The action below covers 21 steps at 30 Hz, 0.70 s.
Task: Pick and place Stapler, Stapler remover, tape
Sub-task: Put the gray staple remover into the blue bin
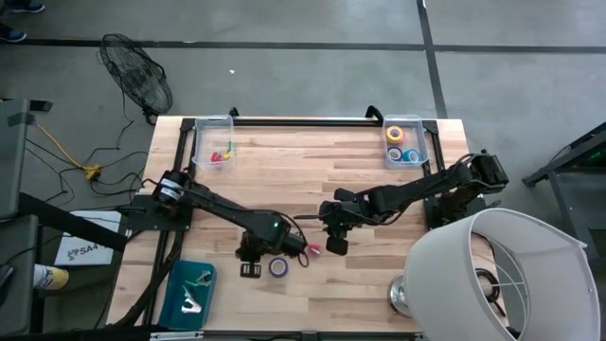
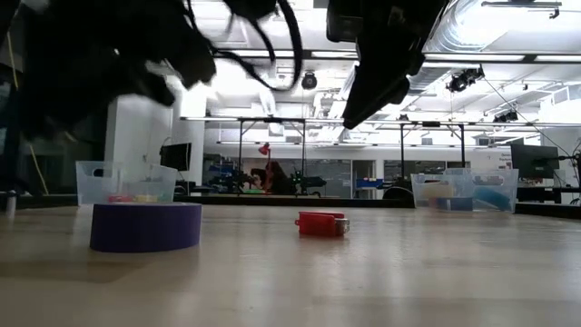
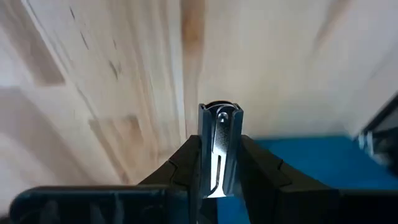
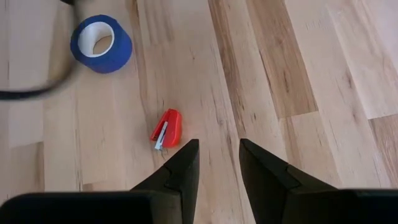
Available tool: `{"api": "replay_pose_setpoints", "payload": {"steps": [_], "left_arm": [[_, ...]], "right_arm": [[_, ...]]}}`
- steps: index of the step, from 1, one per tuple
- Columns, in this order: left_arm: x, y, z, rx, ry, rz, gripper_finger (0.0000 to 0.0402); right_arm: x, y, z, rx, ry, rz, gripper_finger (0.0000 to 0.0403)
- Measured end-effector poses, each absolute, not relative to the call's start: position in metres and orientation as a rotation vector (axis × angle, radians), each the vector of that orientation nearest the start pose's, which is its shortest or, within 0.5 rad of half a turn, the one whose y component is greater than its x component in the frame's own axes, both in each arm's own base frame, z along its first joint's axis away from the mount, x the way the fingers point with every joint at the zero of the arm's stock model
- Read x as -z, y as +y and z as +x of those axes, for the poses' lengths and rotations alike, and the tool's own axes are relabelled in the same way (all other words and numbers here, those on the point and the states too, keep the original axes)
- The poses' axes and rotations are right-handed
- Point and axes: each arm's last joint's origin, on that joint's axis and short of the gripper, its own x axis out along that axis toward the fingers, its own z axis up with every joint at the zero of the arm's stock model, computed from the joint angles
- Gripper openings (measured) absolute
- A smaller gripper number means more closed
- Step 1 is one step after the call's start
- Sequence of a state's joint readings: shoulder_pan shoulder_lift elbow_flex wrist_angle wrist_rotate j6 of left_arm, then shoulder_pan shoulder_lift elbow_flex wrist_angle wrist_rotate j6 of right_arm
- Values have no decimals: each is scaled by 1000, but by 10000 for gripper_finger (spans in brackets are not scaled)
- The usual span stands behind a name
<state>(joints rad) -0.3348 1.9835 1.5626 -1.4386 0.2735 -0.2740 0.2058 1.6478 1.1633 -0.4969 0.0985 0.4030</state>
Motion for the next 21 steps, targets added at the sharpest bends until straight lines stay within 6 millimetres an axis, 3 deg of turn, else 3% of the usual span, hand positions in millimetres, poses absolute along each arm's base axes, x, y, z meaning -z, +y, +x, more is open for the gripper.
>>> {"api": "replay_pose_setpoints", "payload": {"steps": [6, 13, 21], "left_arm": [[-229, -153, 311, 216, 1963, -29, 78], [-230, -193, 286, 210, 2008, 9, 79], [-234, -228, 257, 87, 2040, -43, 80]], "right_arm": [[-225, 66, 331, 99, 983, 219, 106], [-225, 66, 331, 99, 984, 219, 106], [-225, 66, 331, 108, 982, 235, 106]]}}
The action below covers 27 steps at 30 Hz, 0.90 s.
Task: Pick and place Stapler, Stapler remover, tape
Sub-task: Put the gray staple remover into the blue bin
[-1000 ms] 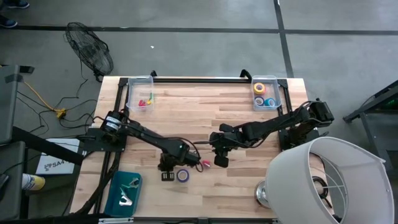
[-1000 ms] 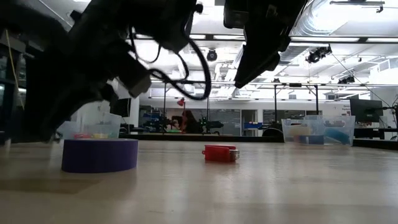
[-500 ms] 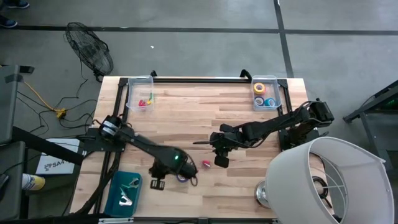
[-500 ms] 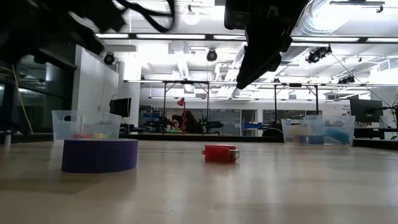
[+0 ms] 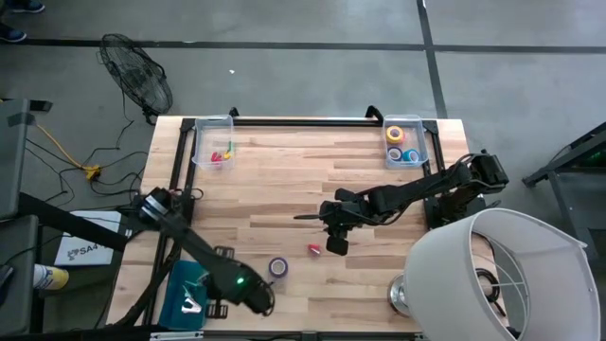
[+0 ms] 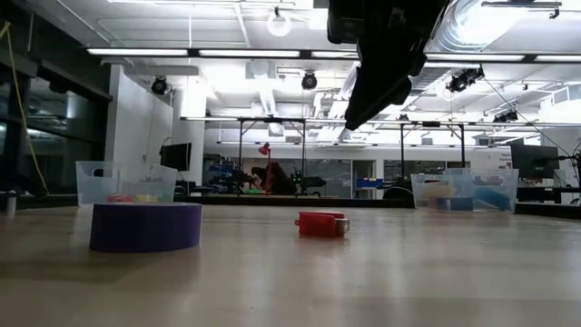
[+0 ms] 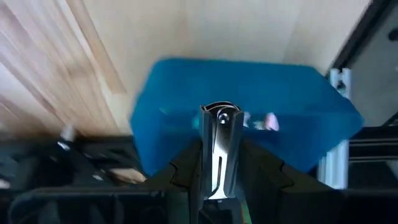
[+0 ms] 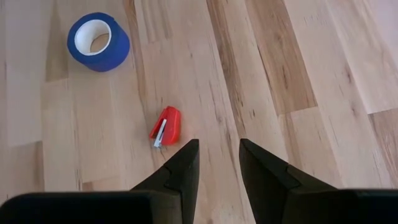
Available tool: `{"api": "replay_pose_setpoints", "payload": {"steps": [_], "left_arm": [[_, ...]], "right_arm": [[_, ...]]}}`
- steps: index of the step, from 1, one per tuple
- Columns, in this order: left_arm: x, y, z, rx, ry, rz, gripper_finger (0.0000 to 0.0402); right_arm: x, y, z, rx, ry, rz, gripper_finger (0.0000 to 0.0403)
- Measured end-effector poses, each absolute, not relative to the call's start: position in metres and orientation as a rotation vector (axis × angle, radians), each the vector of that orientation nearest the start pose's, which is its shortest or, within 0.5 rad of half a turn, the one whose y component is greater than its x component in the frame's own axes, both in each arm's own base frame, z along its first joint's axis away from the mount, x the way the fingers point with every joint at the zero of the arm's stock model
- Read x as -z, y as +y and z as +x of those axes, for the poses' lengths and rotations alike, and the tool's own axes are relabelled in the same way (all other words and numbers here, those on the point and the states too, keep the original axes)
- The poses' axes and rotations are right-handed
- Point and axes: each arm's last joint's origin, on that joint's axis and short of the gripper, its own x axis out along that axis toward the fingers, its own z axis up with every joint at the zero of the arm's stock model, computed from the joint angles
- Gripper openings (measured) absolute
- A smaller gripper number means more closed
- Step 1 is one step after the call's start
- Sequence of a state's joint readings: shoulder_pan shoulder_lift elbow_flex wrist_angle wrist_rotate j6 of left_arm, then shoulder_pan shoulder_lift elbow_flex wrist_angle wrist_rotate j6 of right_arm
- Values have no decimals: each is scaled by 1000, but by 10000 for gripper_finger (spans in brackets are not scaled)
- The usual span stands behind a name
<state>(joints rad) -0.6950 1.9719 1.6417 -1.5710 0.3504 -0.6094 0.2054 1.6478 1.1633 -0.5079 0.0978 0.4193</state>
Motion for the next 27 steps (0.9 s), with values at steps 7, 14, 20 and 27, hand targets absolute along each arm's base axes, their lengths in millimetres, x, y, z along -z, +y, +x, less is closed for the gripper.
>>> {"api": "replay_pose_setpoints", "payload": {"steps": [7, 14, 20, 27], "left_arm": [[-256, -247, 224, -75, 1969, -94, 80], [-281, -252, 197, -228, 1846, -184, 80], [-298, -252, 178, -411, 1707, -317, 80], [-302, -259, 152, -567, 1588, -482, 80]], "right_arm": [[-225, 67, 331, 119, 981, 258, 106], [-225, 68, 331, 117, 980, 259, 106], [-225, 68, 331, 120, 978, 267, 106], [-225, 68, 331, 120, 977, 267, 106]]}}
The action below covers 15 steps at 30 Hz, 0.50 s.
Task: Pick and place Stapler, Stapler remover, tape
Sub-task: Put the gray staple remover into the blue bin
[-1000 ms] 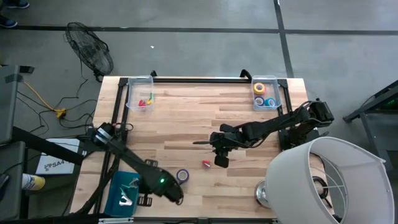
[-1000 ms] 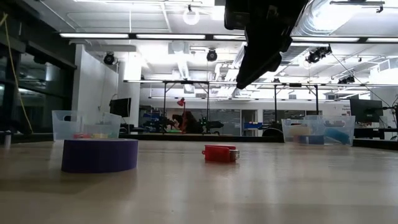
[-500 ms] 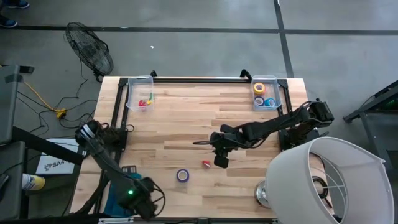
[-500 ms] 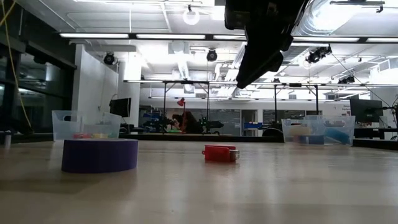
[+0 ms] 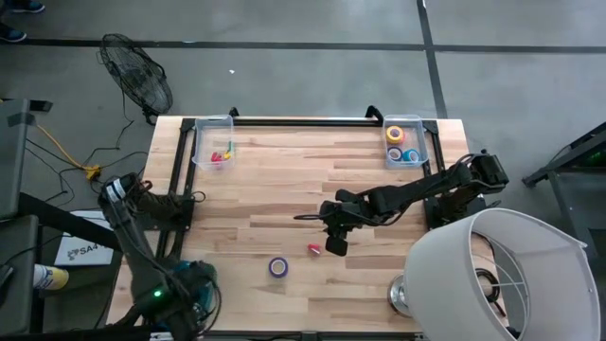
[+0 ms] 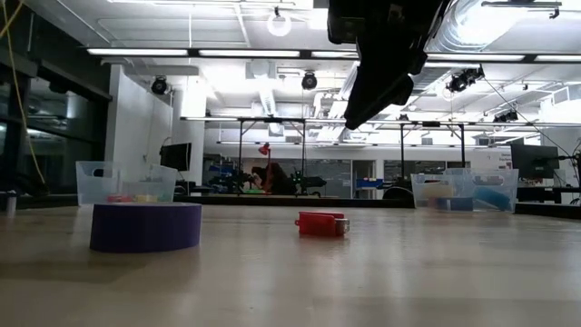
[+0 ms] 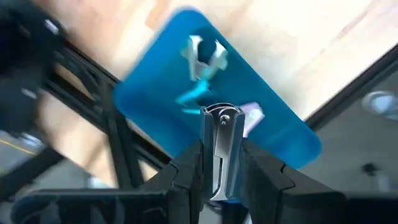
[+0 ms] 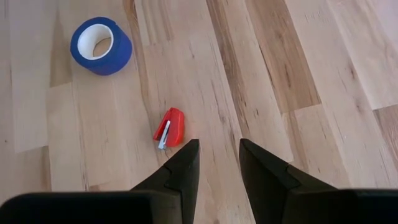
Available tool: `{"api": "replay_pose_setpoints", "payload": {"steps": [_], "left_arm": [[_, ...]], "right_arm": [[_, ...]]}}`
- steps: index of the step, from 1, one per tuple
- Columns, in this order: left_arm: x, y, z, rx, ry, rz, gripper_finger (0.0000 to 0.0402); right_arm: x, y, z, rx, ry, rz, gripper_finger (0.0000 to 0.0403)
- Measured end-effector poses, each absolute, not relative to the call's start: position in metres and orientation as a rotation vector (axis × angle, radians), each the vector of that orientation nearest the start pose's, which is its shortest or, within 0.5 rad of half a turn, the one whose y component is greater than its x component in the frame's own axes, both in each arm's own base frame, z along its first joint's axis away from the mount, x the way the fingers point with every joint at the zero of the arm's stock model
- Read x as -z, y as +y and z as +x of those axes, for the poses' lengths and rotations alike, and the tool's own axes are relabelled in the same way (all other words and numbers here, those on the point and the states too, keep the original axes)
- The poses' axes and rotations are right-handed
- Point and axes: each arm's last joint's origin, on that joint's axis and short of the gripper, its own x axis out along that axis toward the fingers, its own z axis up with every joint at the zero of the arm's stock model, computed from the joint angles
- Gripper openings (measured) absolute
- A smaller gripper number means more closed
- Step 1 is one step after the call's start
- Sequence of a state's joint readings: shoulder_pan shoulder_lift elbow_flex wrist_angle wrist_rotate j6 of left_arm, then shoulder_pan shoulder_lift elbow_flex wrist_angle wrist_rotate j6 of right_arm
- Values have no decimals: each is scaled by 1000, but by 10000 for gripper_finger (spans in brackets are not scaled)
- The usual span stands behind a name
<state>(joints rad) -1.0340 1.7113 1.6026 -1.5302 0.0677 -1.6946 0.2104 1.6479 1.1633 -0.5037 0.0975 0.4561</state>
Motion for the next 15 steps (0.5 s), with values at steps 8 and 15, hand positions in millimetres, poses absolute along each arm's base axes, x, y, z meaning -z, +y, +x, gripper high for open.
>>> {"api": "replay_pose_setpoints", "payload": {"steps": [8, 15], "left_arm": [[-250, -266, 144, -520, 1568, -565, 80], [-209, -262, 140, -514, 1616, -580, 80]], "right_arm": [[-225, 68, 331, 117, 977, 258, 106], [-225, 68, 331, 115, 978, 261, 106]]}}
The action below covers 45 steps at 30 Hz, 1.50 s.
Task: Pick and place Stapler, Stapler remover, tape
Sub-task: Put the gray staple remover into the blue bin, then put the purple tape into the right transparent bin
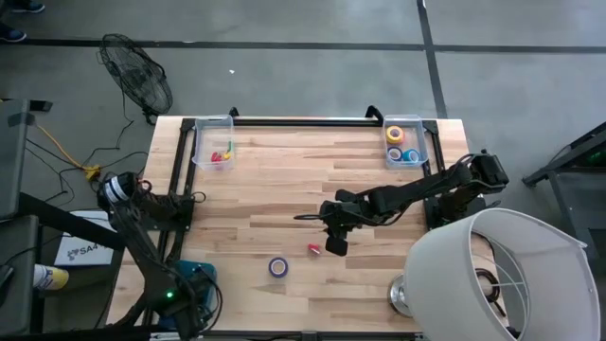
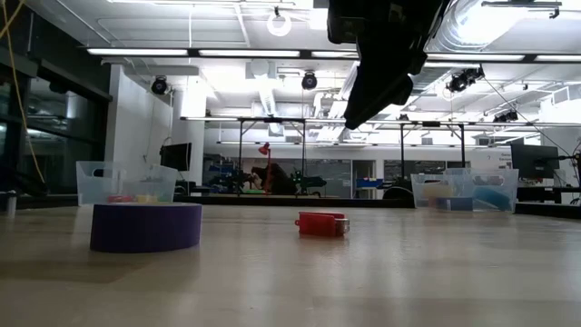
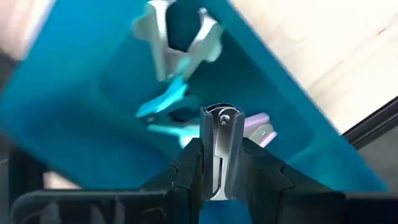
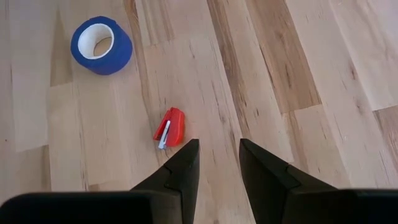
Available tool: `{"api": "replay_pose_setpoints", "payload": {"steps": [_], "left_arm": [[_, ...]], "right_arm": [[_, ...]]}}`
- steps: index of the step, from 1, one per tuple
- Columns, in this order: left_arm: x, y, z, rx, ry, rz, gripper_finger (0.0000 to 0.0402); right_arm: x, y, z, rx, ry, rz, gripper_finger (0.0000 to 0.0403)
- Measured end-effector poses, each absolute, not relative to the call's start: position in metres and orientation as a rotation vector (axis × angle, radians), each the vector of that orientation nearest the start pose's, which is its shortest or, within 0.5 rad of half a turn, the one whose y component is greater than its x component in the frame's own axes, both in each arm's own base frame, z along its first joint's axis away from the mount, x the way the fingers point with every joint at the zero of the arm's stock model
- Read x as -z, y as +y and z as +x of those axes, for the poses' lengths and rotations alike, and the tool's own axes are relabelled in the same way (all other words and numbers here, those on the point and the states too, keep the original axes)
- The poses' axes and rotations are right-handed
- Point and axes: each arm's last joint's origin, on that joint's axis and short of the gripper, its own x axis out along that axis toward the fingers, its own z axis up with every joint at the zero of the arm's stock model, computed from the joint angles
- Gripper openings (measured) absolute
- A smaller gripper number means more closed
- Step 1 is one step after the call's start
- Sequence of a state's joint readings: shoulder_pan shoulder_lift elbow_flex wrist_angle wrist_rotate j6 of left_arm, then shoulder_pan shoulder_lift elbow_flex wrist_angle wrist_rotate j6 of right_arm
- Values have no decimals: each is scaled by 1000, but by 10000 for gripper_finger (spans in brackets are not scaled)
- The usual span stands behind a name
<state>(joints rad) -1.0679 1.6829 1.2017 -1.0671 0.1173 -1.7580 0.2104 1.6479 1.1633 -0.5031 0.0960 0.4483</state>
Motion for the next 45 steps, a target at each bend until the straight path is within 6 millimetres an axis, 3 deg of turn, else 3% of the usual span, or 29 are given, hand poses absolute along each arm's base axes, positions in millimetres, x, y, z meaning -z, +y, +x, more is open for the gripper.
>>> {"api": "replay_pose_setpoints", "payload": {"steps": [5, 12, 19, 26, 30, 36, 45], "left_arm": [[-193, -265, 142, -435, 1592, -648, 80], [-189, -262, 142, -449, 1564, -635, 92], [-190, -262, 142, -443, 1562, -641, 179], [-210, -252, 137, -418, 1535, -667, 260], [-226, -243, 133, -400, 1490, -681, 269], [-249, -228, 135, -323, 1206, -632, 270], [-255, -205, 176, -213, 1093, -448, 271]], "right_arm": [[-225, 68, 331, 118, 978, 269, 106], [-225, 68, 331, 118, 977, 268, 106], [-225, 68, 331, 119, 977, 266, 106], [-225, 68, 331, 118, 977, 264, 106], [-225, 68, 331, 118, 977, 264, 106], [-225, 68, 331, 116, 978, 259, 106], [-225, 68, 331, 117, 978, 260, 106]]}}
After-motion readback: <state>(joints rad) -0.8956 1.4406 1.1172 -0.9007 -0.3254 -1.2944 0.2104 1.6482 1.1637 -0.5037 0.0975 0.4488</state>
